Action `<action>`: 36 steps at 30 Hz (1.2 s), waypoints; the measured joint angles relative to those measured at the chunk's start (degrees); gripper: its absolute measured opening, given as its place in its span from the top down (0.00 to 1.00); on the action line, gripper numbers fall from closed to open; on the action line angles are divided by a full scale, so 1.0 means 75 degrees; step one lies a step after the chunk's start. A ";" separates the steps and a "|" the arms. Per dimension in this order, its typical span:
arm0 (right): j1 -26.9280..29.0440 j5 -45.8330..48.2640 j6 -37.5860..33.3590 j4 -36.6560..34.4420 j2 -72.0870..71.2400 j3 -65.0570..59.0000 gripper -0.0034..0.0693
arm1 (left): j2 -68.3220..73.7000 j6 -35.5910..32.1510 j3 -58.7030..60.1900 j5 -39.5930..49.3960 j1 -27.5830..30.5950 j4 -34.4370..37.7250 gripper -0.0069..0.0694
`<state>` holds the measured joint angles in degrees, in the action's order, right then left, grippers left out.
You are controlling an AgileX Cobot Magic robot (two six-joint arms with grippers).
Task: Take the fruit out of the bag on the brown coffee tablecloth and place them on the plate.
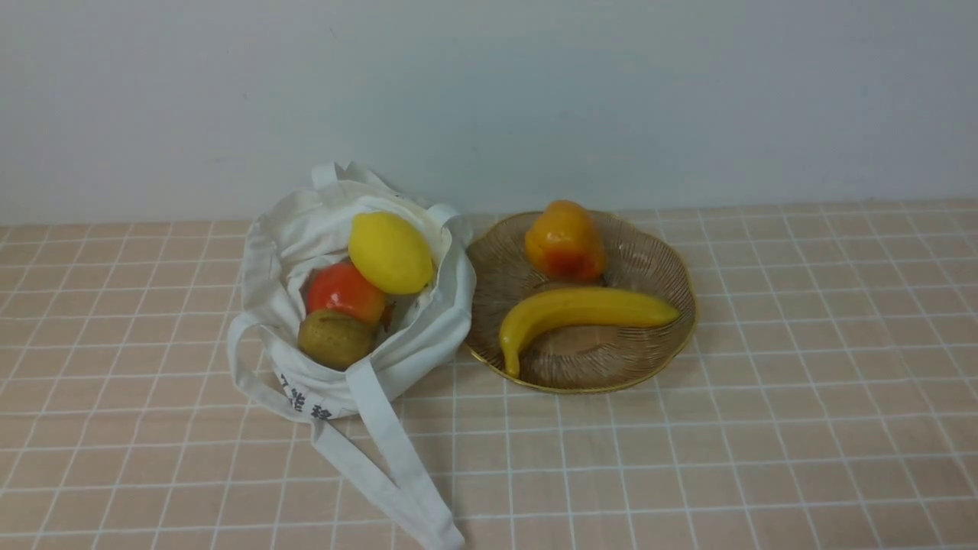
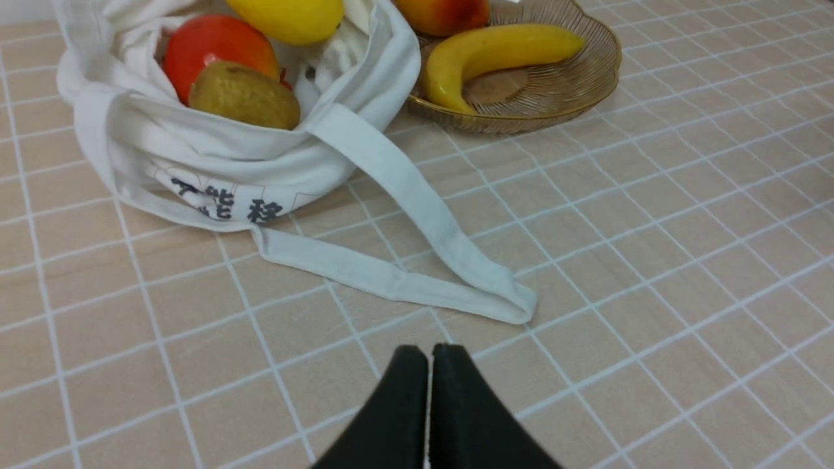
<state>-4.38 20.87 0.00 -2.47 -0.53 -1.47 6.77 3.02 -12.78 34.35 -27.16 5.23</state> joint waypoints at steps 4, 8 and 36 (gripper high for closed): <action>0.0000 0.0000 0.0000 0.0000 0.0000 0.0000 0.97 | 0.0000 0.0013 0.0071 -0.0075 0.0009 -0.0494 0.92; 0.0000 0.0000 0.0000 0.0000 0.0000 0.0000 0.97 | 0.0000 0.0218 0.0381 -0.0580 0.0259 -0.0808 0.92; 0.0000 0.0006 0.0000 0.0000 0.0000 0.0000 0.97 | -0.0985 0.0047 0.1913 -0.1666 0.3342 -0.0912 0.92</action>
<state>-4.38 20.91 0.00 -2.47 -0.53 -1.47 -0.62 3.38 1.56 21.86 -2.10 -1.61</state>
